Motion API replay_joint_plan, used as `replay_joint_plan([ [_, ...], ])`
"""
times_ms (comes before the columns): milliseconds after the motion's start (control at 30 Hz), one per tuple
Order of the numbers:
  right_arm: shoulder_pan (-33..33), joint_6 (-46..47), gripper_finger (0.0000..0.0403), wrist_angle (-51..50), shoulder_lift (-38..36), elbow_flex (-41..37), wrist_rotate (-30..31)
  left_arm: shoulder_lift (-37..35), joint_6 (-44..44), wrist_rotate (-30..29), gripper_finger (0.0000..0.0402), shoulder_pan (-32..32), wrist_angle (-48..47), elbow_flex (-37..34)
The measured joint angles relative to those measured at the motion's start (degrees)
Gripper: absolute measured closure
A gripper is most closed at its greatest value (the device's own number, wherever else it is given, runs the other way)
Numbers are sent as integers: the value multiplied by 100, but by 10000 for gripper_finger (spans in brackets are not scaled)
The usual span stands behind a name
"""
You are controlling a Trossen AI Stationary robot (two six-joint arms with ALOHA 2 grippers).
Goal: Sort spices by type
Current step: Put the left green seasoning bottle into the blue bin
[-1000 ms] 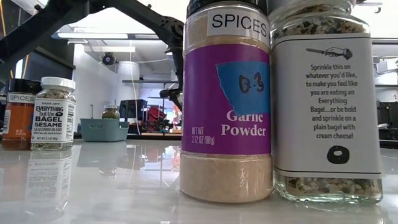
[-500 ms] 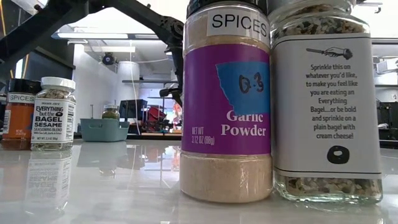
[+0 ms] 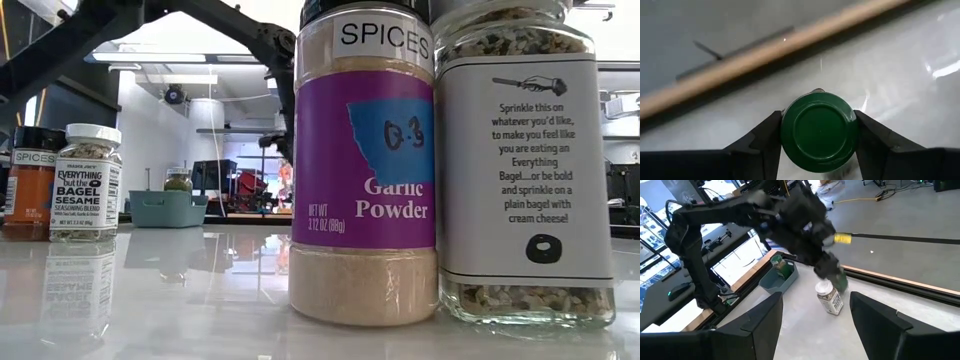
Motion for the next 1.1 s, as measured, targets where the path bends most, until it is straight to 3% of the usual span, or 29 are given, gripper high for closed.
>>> replay_joint_plan([
  [300,-1,46,176,-1,0,0,203,-588,686,-228,234,312,-490,703],
  [500,-1,101,176,-22,2,0,271,-1220,1181,-369,234,161,-1858,549],
  [733,-62,304,176,-161,2,0,537,-2540,642,-401,234,-345,-1931,-1236],
  [933,-332,308,176,-226,4,0,289,-4239,-410,-585,234,-757,-1722,-3082],
  [1100,-588,308,176,-228,11,0,-19,-5254,-839,-897,234,-647,-1643,-4222],
])
